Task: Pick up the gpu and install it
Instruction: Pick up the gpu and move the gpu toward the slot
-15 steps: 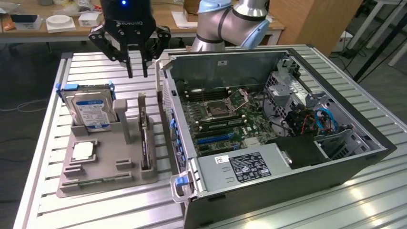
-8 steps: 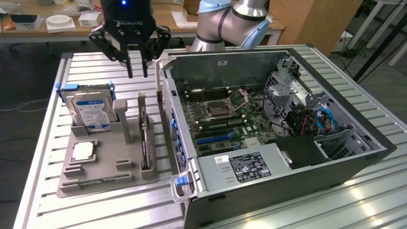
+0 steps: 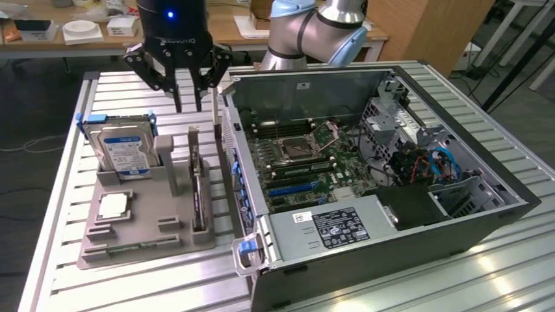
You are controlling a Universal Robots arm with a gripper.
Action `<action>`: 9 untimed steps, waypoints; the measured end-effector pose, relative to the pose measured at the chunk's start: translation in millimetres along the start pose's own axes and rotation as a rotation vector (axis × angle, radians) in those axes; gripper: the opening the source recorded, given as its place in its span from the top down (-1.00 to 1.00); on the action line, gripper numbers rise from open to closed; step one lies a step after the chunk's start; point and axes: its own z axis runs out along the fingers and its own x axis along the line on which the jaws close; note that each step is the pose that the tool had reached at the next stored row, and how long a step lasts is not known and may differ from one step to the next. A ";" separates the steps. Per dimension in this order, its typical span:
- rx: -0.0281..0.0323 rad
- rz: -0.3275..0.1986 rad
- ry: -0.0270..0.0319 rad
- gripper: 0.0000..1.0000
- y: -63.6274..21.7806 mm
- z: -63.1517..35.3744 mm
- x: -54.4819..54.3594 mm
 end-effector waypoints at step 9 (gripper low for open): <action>0.0004 -0.001 0.0049 0.29 -22.2 15.8 -1.2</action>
